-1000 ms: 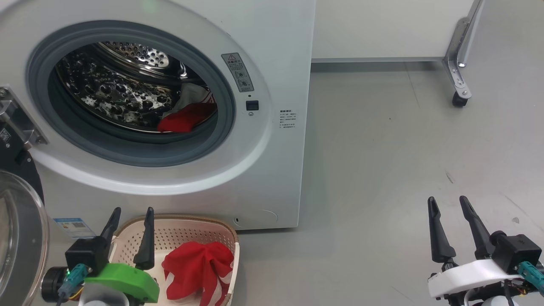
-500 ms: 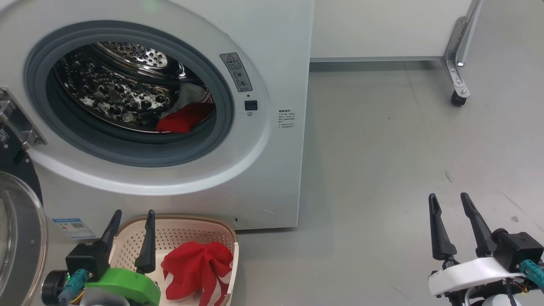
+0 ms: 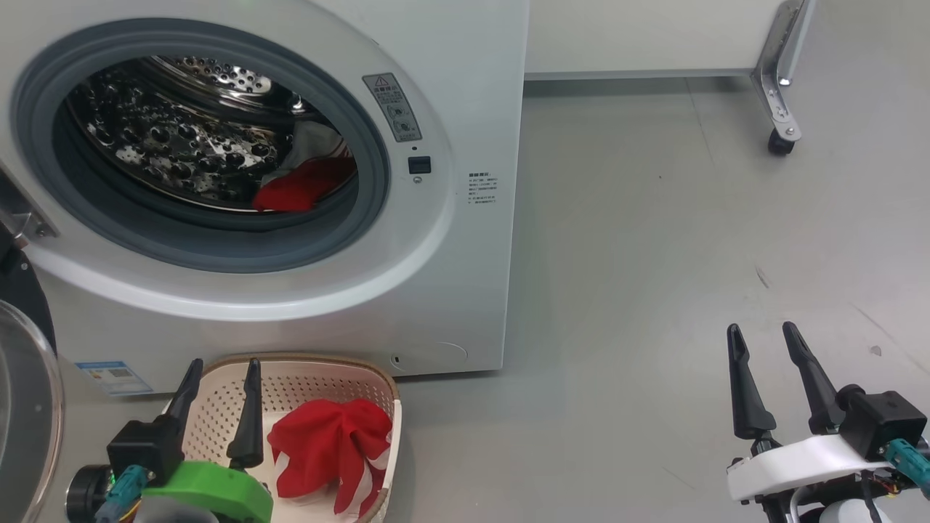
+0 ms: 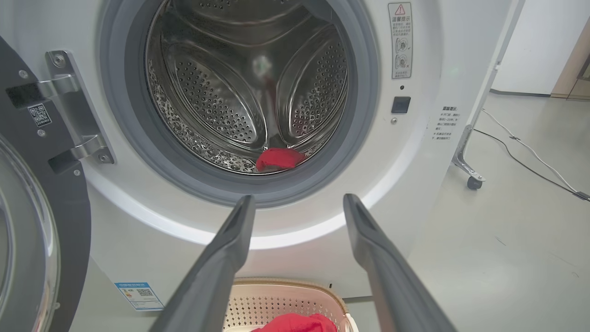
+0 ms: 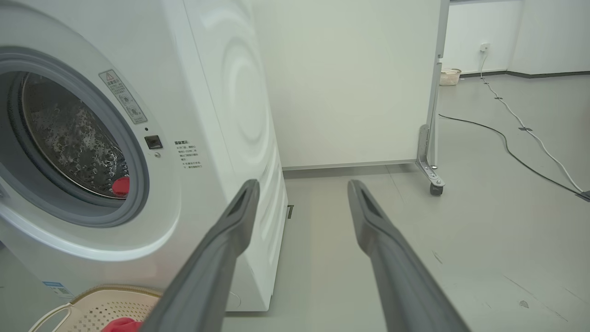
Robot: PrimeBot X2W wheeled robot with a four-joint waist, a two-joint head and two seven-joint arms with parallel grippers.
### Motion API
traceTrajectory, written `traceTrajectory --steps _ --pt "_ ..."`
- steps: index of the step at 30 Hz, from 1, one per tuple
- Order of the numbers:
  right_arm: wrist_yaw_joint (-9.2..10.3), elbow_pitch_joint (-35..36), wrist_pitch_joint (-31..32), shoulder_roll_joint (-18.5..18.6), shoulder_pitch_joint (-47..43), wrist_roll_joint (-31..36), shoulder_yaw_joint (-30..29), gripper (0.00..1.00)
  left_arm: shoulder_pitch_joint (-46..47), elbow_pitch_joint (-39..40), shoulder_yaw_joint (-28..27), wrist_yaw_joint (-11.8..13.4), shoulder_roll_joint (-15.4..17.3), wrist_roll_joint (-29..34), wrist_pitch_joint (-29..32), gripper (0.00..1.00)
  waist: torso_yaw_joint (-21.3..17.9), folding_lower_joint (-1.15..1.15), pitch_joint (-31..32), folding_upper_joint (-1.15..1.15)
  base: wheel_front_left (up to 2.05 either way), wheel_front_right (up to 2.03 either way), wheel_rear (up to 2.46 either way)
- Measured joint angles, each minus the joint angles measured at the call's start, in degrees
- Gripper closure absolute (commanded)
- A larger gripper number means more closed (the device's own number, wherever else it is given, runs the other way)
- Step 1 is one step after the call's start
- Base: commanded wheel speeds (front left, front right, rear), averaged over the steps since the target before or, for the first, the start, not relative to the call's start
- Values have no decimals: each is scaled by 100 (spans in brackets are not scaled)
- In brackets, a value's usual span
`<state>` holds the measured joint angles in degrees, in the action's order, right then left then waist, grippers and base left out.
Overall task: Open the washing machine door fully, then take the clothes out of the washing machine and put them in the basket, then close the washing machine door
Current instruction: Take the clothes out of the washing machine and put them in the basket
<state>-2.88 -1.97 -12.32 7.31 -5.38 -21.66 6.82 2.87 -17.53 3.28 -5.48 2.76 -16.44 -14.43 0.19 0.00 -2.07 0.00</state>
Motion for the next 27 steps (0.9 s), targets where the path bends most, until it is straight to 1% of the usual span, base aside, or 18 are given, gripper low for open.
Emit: traceTrajectory --steps 7,12,13,17,20,22,27 --pt "0 186 77 4 0 1 70 0 36 148 -3 21 59 53 25 0 -102 0 -381 0 0 0 0" --pt "-1 278 122 -9 2 1 146 0 370 278 -21 20 372 200 205 0 -195 0 -734 0 0 0 0" --pt "-1 278 122 -9 2 1 146 0 370 278 -21 20 372 200 205 0 -195 0 -734 0 0 0 0" --pt "-5 358 142 -42 23 1 221 0 781 334 -34 20 606 226 467 0 -282 0 -1036 0 0 0 0" --pt "-8 411 142 -108 66 -13 256 0 1106 349 -15 13 814 383 740 0 -358 0 -1268 0 0 0 0" --pt "-43 436 142 -131 148 -27 294 0 1363 346 -19 12 926 392 932 0 -413 0 -1421 0 0 0 0" --pt "-58 504 140 -154 397 -44 344 0 2050 304 -153 5 1128 370 1444 0 -567 0 -1812 0 0 0 0"
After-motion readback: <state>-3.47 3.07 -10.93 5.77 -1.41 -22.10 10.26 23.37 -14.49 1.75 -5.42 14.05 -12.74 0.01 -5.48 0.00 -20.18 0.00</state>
